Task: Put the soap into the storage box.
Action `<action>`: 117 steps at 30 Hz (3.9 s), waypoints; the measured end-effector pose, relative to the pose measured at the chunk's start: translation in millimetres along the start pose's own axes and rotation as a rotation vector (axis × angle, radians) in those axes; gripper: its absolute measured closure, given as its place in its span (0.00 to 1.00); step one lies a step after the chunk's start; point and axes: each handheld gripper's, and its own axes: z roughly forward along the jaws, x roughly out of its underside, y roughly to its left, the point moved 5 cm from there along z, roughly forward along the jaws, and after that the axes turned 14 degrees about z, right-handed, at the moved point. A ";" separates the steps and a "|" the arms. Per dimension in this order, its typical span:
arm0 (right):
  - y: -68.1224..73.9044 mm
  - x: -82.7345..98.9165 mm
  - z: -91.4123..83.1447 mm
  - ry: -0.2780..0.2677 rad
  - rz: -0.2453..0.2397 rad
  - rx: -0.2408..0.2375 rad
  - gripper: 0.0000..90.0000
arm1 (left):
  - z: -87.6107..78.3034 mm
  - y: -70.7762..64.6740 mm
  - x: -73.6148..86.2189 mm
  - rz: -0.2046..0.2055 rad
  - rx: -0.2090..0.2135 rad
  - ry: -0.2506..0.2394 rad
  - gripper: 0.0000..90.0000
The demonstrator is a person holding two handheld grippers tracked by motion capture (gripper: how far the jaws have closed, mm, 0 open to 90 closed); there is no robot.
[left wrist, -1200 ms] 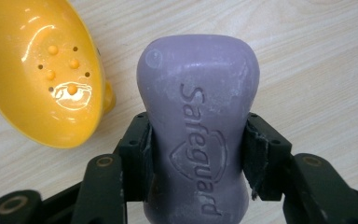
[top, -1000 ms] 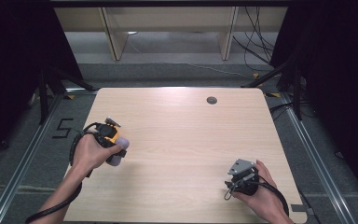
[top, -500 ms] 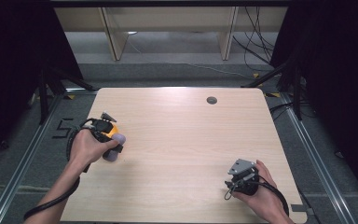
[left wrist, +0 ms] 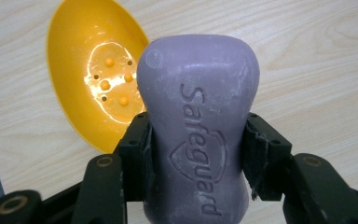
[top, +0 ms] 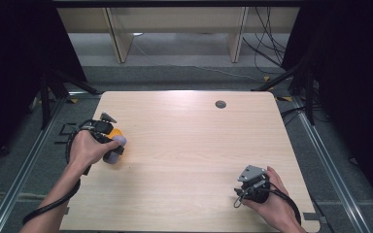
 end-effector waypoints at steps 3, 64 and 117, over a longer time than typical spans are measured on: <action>-0.4 -0.3 0.0 -0.004 -0.003 0.002 0.37 | -1.2 3.7 -0.9 -0.007 -0.004 0.000 0.55; 0.2 -0.3 0.4 -0.009 0.004 -0.007 0.37 | 20.6 49.6 -19.4 -0.154 -0.085 0.019 0.54; 0.1 -0.3 0.8 -0.009 -0.003 -0.007 0.37 | 49.6 56.0 -19.9 -0.149 -0.108 0.045 0.54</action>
